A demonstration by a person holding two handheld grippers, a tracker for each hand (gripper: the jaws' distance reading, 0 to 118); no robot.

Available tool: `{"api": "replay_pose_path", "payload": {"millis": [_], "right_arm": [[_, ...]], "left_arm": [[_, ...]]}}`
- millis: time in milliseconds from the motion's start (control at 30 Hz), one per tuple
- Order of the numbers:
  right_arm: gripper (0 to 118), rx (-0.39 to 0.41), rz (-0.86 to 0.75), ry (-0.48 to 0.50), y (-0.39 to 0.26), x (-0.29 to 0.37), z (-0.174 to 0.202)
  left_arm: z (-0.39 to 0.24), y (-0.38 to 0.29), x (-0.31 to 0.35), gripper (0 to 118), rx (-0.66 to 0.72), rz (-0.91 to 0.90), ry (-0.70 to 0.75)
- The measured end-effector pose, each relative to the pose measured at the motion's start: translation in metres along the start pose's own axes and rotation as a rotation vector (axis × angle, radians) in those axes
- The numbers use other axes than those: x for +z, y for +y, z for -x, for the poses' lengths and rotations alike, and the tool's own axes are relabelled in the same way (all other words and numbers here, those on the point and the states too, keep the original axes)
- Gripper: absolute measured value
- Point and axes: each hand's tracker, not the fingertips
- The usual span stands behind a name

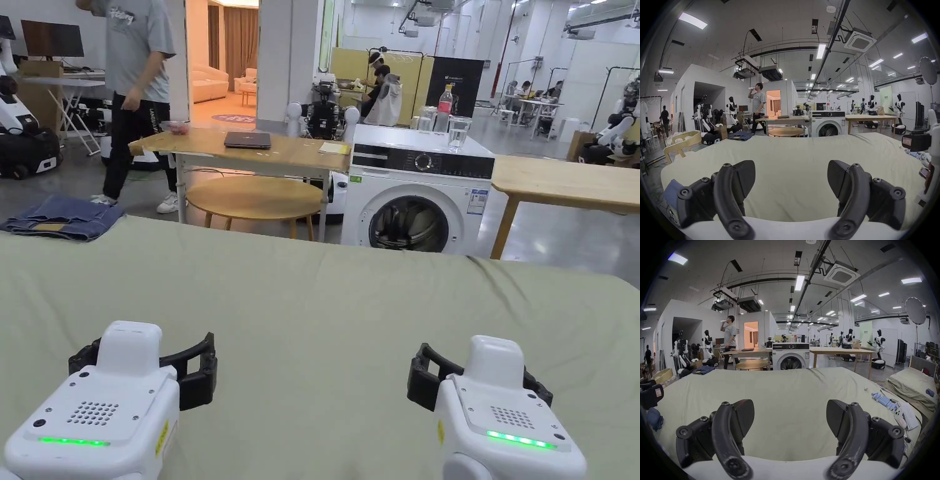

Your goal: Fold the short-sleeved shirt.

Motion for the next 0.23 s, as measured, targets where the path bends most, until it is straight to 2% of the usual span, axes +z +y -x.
{"api": "replay_pose_path", "payload": {"millis": [100, 233], "right_arm": [[93, -0.019, 0.024, -0.011, 0.003, -0.002, -0.004], [95, -0.031, 0.034, 0.038, 0.002, -0.004, -0.011]], "left_arm": [[0.000, 0.000, -0.001, 93, -0.002, 0.006, 0.001], [0.000, -0.001, -0.002, 93, -0.003, -0.002, 0.010]]}}
